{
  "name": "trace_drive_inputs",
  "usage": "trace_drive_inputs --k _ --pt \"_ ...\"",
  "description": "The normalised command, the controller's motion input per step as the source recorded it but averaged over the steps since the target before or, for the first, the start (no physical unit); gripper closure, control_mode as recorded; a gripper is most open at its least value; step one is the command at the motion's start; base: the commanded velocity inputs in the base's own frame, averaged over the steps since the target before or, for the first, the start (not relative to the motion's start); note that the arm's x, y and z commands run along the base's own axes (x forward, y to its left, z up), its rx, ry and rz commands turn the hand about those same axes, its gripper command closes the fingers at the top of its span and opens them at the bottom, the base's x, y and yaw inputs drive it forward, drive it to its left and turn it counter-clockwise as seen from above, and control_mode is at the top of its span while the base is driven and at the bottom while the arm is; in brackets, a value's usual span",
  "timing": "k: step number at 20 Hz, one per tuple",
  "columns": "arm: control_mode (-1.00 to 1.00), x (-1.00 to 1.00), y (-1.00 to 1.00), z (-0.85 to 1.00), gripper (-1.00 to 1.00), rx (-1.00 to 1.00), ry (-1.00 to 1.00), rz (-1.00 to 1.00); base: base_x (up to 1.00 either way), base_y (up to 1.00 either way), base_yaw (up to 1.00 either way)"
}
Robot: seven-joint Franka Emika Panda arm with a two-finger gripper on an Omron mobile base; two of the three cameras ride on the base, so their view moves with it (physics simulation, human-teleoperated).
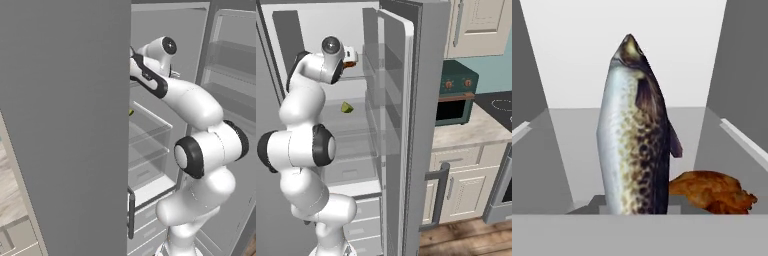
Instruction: Transport the fish and garlic to the fridge. Place the fish on the rack containing meat and place the garlic on the rack containing the vegetable, ensuring meats and vegetables are on different racks.
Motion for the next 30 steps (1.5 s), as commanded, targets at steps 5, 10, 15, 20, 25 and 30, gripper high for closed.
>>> trace_drive_inputs --k 5,10,15,20,25,30 --pt "-1.0 0.37 0.21 -0.46 1.0 0.0 0.02 0.0 0.0 0.0 0.0" --pt "-1.0 0.37 0.21 -0.4 -1.0 0.0 0.02 0.0 0.0 0.0 0.0" --pt "-1.0 0.25 0.04 -0.3 -1.0 0.0 0.0 0.0 0.0 0.0 0.0" --pt "-1.0 0.17 0.0 -0.12 -1.0 0.0 0.0 0.0 0.0 0.0 0.0" --pt "-1.0 -0.17 0.0 0.09 -1.0 0.0 0.0 0.0 0.0 0.0 0.0" --pt "-1.0 -0.41 -0.04 0.33 -1.0 0.0 0.0 0.0 0.0 0.0 0.0"
